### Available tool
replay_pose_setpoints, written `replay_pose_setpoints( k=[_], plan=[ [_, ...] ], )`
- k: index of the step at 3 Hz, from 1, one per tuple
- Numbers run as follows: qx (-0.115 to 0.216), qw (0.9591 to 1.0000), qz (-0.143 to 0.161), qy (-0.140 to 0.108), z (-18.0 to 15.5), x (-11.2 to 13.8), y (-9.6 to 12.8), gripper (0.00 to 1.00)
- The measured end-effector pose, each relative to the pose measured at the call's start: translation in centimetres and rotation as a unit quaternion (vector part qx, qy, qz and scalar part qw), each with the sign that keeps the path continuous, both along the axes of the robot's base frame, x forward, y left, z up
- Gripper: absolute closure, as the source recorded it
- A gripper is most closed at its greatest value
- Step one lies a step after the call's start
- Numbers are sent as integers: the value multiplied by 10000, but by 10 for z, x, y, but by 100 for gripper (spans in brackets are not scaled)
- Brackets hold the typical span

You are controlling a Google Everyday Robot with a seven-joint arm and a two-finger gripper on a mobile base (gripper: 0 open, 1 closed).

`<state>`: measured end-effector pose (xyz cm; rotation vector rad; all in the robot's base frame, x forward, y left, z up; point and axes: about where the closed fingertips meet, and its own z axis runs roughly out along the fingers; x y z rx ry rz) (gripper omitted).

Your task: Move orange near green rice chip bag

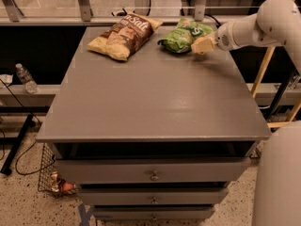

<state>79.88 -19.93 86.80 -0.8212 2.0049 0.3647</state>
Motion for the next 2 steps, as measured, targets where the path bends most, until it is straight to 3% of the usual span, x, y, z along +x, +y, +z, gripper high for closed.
replay_pose_setpoints(
  k=[2],
  plan=[
    [9, 10000, 39, 37, -5, 2, 6, 4]
  ],
)
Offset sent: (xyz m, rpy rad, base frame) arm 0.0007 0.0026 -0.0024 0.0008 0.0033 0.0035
